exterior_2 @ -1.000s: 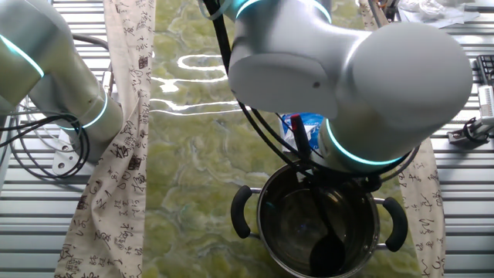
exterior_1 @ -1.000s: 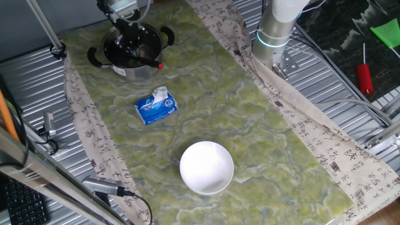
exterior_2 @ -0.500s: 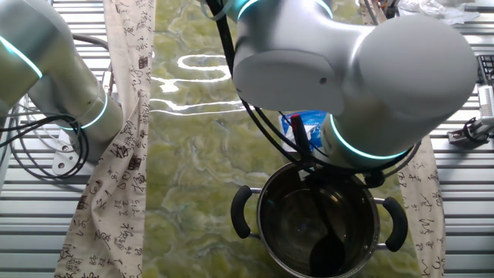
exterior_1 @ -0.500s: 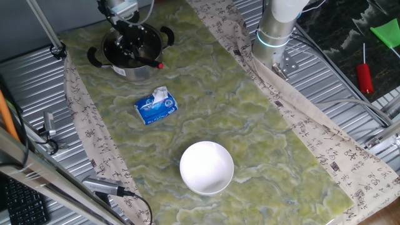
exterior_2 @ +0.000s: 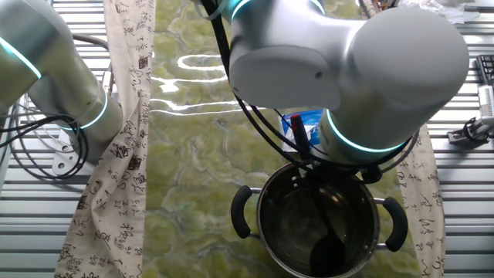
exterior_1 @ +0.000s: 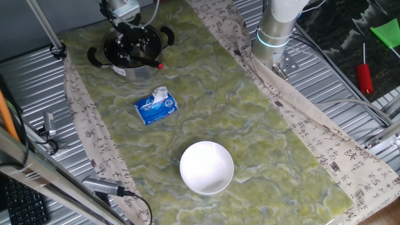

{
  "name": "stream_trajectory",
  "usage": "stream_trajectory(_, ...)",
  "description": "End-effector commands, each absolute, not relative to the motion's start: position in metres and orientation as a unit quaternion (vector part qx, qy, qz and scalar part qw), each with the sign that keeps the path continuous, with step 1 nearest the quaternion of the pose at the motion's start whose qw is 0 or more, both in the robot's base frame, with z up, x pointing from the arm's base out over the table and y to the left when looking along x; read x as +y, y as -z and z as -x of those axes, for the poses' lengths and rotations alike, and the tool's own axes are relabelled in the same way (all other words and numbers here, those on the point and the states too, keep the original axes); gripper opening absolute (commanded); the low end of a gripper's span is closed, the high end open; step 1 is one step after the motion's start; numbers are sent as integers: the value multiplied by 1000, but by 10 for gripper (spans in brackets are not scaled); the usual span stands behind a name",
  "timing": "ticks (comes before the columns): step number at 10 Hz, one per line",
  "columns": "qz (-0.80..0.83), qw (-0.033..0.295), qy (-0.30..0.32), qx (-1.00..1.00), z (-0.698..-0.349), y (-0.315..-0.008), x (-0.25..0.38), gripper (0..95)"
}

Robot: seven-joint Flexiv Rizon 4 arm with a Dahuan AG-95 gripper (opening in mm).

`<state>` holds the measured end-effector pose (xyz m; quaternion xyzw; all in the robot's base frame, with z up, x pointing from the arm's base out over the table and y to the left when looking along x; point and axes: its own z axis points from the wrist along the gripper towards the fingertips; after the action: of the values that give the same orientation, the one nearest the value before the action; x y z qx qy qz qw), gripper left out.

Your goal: Scoop water with a large spoon from one bowl to another

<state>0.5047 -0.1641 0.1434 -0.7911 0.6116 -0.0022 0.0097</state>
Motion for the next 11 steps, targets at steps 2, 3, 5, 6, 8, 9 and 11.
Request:
stream_trajectory(2, 788, 11, 1, 616, -501, -140, -167, 570)
stream_trajectory(3, 787, 11, 1, 617, -501, -140, -167, 570)
stream_trajectory(5, 784, 11, 2, 621, -497, -135, -167, 570)
stream_trajectory(6, 783, 10, 3, 621, -496, -133, -167, 570)
stream_trajectory(8, 782, 8, 4, 624, -495, -131, -166, 570)
stream_trajectory(9, 781, 5, 7, 625, -494, -130, -165, 570)
stream_trajectory(11, 779, 3, 9, 627, -493, -127, -164, 570)
